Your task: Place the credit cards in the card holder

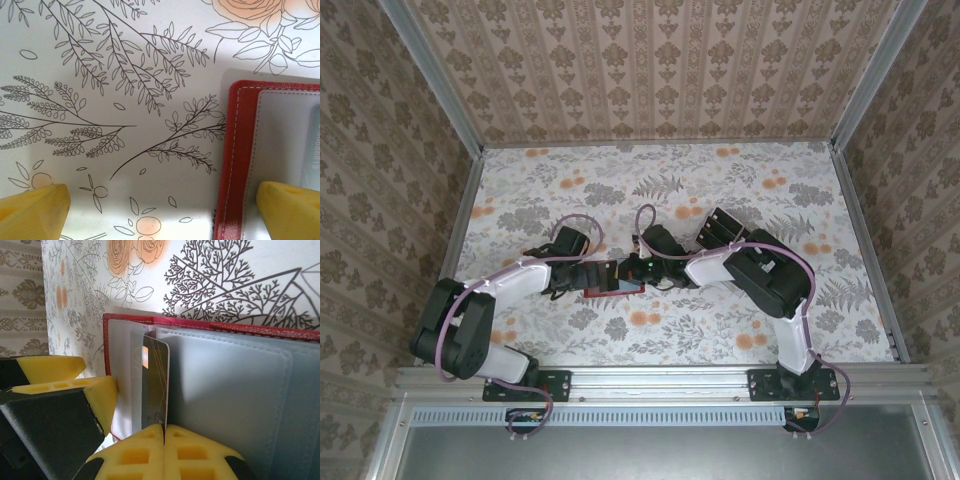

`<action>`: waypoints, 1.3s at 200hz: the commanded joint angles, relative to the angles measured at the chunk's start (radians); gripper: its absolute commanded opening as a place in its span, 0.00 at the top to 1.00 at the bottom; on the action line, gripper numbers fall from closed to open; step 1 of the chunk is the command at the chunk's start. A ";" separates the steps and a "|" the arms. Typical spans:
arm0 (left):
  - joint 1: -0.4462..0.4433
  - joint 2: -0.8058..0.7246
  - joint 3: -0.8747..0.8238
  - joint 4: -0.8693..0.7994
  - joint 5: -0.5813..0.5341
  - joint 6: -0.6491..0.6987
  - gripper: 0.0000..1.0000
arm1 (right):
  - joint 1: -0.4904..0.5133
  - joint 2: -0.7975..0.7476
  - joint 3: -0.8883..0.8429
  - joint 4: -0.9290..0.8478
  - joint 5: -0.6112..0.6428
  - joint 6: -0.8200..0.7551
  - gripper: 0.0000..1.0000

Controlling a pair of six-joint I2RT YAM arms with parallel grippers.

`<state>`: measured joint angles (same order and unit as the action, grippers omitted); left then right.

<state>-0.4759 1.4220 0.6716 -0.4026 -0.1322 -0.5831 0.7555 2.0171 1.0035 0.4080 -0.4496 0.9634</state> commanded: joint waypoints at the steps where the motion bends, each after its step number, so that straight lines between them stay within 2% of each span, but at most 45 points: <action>1: 0.014 -0.038 0.010 -0.038 -0.014 -0.004 0.00 | 0.009 -0.003 0.024 -0.128 0.009 -0.051 0.85; 25: 0.060 -0.073 0.016 -0.045 -0.023 -0.001 0.00 | 0.008 -0.051 0.046 -0.211 0.023 -0.097 0.67; 45: 0.079 -0.088 0.014 -0.051 -0.027 -0.004 0.00 | 0.007 -0.088 0.070 -0.276 0.031 -0.135 0.57; 61: 0.085 -0.089 0.012 -0.062 -0.032 -0.011 0.00 | 0.006 -0.116 0.090 -0.336 0.045 -0.167 0.53; 85: 0.093 -0.088 0.011 -0.079 -0.047 -0.020 0.00 | 0.006 -0.145 0.132 -0.445 0.086 -0.218 0.52; 105: 0.095 -0.081 0.011 -0.084 -0.051 -0.028 0.00 | 0.008 -0.145 0.179 -0.547 0.128 -0.259 0.59; 133: 0.095 -0.069 0.004 -0.084 -0.050 -0.056 0.00 | 0.010 -0.125 0.237 -0.674 0.214 -0.303 0.80; 150: 0.093 -0.057 -0.008 -0.076 -0.046 -0.070 0.00 | 0.010 -0.109 0.259 -0.699 0.233 -0.316 0.86; 191: 0.083 -0.028 -0.026 -0.055 -0.031 -0.089 0.00 | 0.016 -0.050 0.308 -0.719 0.222 -0.324 0.91; 260: 0.071 0.000 -0.037 -0.025 -0.023 -0.090 0.00 | 0.042 0.031 0.387 -0.754 0.221 -0.330 0.91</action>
<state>-0.3988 1.4055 0.6483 -0.4416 -0.1619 -0.6556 0.7860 2.0178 1.3464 -0.2981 -0.2420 0.6498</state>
